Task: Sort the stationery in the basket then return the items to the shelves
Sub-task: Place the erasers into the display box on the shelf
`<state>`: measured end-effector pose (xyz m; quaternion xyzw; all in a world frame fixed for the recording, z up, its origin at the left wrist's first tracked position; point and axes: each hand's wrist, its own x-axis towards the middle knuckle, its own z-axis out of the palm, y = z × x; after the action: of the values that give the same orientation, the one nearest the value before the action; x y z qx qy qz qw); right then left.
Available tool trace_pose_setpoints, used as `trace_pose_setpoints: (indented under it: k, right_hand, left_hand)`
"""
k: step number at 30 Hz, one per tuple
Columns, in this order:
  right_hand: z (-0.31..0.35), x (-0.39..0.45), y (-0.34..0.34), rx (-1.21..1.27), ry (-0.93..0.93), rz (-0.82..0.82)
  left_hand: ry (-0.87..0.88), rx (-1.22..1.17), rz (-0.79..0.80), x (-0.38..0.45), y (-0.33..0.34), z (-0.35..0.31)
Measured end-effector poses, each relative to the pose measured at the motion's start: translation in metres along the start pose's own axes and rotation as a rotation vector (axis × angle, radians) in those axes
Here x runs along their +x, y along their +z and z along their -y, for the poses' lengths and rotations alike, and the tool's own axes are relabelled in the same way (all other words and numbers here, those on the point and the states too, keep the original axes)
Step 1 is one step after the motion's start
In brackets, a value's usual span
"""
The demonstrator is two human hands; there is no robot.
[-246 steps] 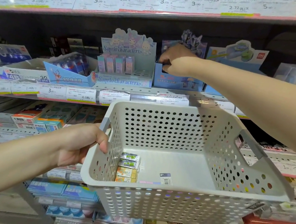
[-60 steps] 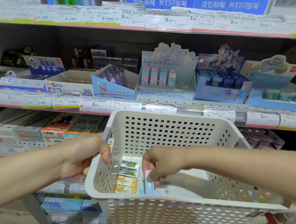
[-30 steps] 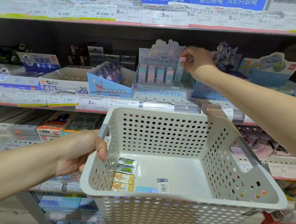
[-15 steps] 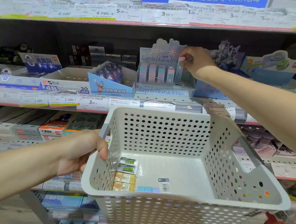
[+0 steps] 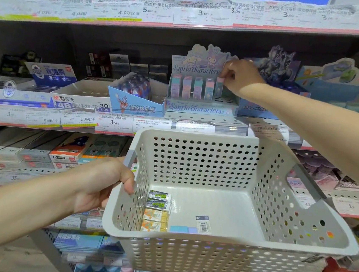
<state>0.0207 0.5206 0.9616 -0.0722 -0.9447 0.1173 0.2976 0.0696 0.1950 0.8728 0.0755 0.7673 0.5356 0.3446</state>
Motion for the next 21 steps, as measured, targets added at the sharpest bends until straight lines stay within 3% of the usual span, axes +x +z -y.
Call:
trace_pose_setpoints:
  k: [10,14,18,21]
  right_hand:
    - [0.001,0.003,-0.007,0.081,0.084,0.123]
    - [0.001,-0.006,-0.01,0.228,0.084,0.032]
    - [0.011,-0.042,-0.01,0.324,-0.058,-0.121]
    - [0.03,-0.081,-0.007,0.468,-0.104,-0.073]
  left_hand:
    - [0.02,-0.045,-0.006,0.001,0.002,0.001]
    - [0.017,-0.032,-0.013,0.001,0.002,0.0]
    - [0.017,-0.017,-0.02,0.002,0.002,-0.001]
    - [0.021,-0.01,-0.024,0.001,0.002,-0.001]
